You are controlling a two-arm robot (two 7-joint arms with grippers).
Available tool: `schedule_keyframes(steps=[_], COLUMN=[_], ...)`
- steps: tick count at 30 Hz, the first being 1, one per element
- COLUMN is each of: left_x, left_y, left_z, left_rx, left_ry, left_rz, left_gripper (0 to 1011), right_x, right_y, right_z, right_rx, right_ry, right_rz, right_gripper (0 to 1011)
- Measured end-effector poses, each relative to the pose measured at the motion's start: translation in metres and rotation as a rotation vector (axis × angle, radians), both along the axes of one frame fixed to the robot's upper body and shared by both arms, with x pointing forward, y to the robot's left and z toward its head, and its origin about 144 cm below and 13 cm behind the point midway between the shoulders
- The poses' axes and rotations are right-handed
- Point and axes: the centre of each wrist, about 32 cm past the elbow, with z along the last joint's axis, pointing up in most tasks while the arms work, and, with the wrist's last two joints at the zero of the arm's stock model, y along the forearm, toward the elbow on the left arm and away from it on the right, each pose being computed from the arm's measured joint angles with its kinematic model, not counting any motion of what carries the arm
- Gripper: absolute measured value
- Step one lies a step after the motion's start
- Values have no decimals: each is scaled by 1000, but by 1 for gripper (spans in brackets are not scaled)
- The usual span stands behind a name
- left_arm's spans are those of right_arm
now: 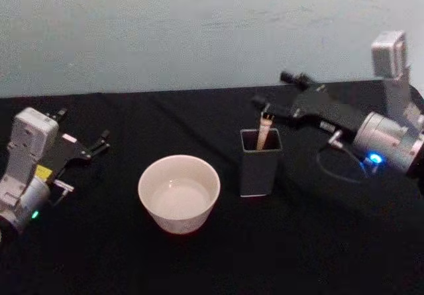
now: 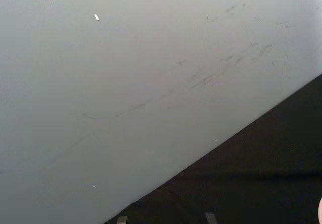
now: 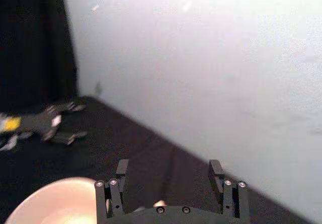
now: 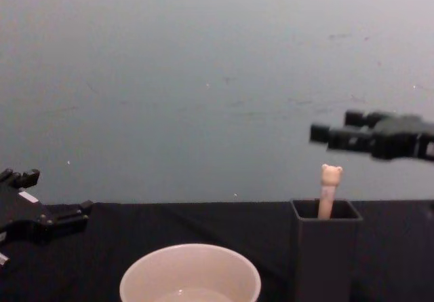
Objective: Pick up the stirring spoon with one hand, stir inside the cup, then place it back in its original position.
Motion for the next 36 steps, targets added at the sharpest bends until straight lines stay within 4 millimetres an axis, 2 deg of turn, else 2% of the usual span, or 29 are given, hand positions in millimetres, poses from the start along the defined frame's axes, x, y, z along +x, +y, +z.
schedule_keyframes(steps=[5,12,18,25,36], left_x=[0,0,0,0,0], left_y=[0,0,0,0,0], left_z=[0,0,0,0,0], left_rx=[0,0,0,0,0], left_ry=[0,0,0,0,0], left_rz=[0,0,0,0,0], left_gripper=[1001,1001,1001,1001,1001], right_x=[-6,-9,-9,-9,-9], right_y=[-3,-4,-2,2,2], right_z=[2,-19,-39,-54,-55], right_rx=[24,4,-26,-48,-53], right_ry=[-51,0,89,146,154], right_rz=[-147,-336,-381,-397,-397], right_gripper=[1003,1003,1002,1003,1002])
